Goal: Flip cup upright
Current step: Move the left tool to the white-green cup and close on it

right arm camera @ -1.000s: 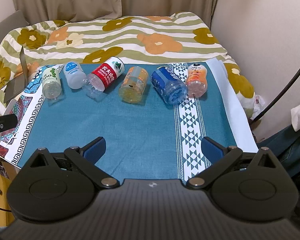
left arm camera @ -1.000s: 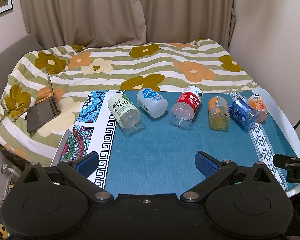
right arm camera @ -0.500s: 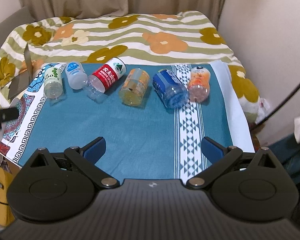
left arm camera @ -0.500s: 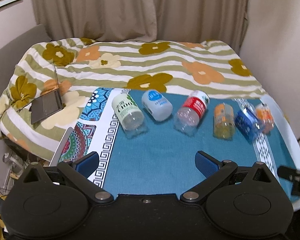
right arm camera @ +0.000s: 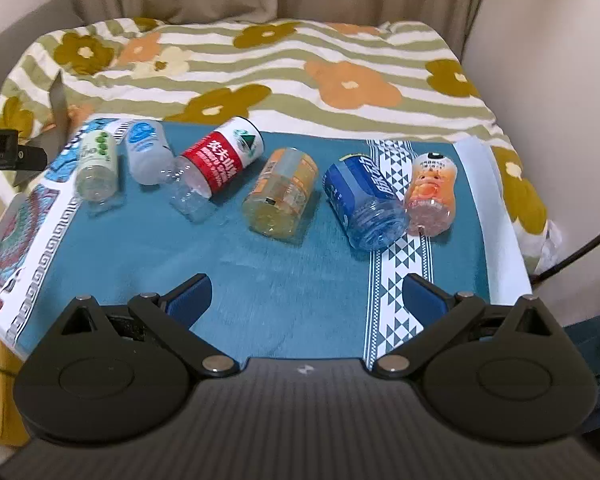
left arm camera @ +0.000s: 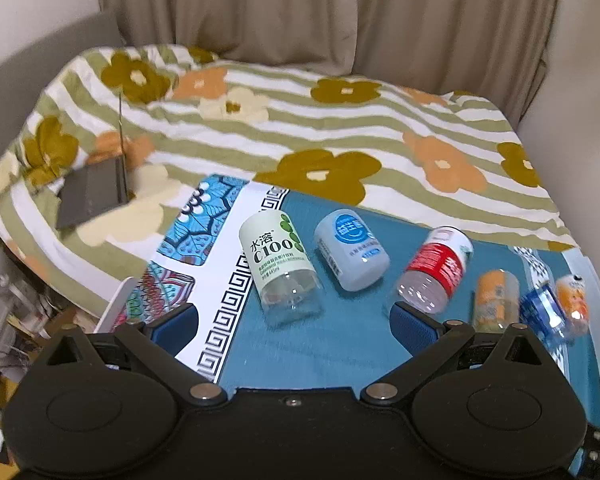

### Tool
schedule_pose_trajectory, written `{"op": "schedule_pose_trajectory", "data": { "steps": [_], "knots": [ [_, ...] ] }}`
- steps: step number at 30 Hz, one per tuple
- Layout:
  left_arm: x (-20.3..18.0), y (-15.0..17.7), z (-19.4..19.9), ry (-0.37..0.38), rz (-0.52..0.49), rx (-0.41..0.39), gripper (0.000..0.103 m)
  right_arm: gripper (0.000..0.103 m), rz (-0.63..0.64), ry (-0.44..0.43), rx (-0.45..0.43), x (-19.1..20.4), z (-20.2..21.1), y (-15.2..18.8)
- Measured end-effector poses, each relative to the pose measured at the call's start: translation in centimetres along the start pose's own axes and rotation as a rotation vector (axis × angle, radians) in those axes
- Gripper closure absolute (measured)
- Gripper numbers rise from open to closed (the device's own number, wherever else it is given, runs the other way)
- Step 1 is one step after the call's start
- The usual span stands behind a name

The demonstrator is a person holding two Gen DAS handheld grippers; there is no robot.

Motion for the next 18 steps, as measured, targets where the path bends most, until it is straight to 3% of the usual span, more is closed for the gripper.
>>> {"op": "schedule_pose_trajectory", "data": {
  "steps": [9,18],
  "knots": [
    [2.4,-2.7,-8.3,0.053,0.08,0.137,0.002,0.0,-0.084,0.036,0.07,2.0,-4.4,-1.6],
    [3.1,-2.1,-14.5,0.12,0.124,0.295,0.011,0.0,-0.127,0.071,0.149,4.3,-8.3,-2.4]
  ]
}}
Point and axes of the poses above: each gripper's, at about its wrist camera, not at the fingertips, and z roughly against the way its jaws point, x to its left, y to its underside, the point moved 6 cm from there along -z, roughly the way its jaws point, and after that the axes turned 4 degrees about -x, right-handed, at the moved point
